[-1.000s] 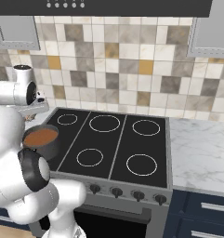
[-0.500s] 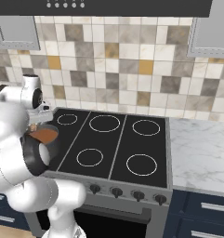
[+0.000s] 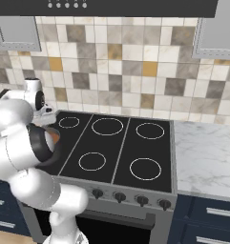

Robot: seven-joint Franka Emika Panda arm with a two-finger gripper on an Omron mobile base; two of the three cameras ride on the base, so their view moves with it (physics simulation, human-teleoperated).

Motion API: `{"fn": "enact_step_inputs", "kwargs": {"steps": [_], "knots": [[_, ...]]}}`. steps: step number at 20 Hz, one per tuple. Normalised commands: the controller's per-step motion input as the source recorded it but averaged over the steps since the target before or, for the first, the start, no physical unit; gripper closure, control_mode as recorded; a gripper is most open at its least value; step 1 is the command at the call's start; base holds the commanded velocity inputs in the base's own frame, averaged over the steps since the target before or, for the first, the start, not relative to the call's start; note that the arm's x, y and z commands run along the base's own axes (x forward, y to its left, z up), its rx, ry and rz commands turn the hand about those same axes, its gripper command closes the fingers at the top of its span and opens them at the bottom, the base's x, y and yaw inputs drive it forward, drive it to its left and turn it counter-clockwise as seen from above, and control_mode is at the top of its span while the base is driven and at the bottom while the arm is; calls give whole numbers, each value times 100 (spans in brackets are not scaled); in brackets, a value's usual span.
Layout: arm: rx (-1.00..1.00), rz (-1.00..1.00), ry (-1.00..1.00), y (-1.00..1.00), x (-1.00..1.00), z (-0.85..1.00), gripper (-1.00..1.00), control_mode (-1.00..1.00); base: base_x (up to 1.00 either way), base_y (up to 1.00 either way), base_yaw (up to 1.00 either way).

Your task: Pick up the sugar cube(s) and place them in the saucepan with hot chocolate.

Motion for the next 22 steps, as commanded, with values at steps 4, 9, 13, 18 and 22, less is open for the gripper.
{"fn": "enact_step_inputs", "kwargs": {"steps": [4,9,13,18,22], "knots": [[-7,0,0,8,29,-1,100,-100,0,0,0],[-4,0,0,9,22,0,100,-100,0,0,0],[0,0,0,2,4,-6,100,-100,0,0,0],[0,0,0,0,0,-38,100,-100,0,0,0],[0,0,0,0,0,-51,100,-100,0,0,0]]}}
